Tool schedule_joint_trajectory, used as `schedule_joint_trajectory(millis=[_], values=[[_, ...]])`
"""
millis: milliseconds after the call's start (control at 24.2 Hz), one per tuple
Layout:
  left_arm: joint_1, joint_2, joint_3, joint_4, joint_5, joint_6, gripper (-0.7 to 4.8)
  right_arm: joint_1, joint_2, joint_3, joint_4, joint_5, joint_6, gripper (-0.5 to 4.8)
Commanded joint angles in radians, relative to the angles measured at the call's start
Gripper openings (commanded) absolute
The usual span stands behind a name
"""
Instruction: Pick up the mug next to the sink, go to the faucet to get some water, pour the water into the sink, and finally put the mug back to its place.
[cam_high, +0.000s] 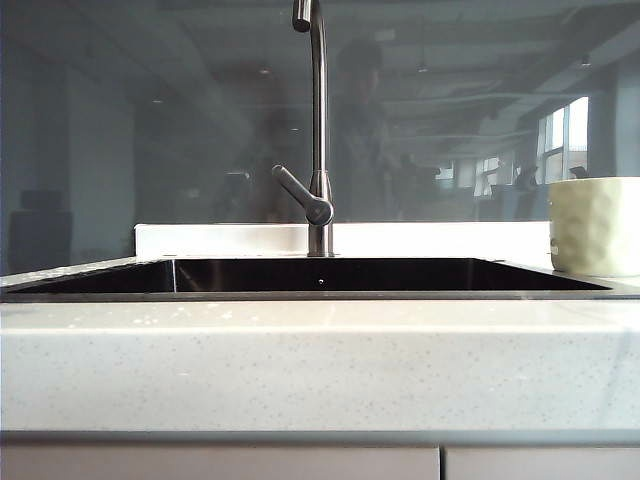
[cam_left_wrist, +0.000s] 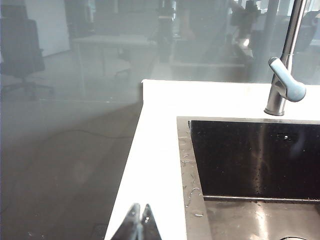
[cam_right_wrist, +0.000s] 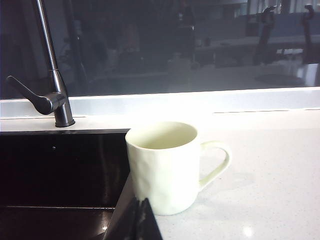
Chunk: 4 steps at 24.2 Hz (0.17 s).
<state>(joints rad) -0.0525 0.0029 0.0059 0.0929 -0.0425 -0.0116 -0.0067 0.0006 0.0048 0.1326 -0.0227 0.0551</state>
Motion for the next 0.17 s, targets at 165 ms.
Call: schedule_joint_trajectory(millis=[165], values=[[0.001, 0.001, 0.004, 0.011, -0.002, 0.007, -0.04, -0.001, -0.002, -0.003, 0.017, 0.002, -0.003, -0.08]])
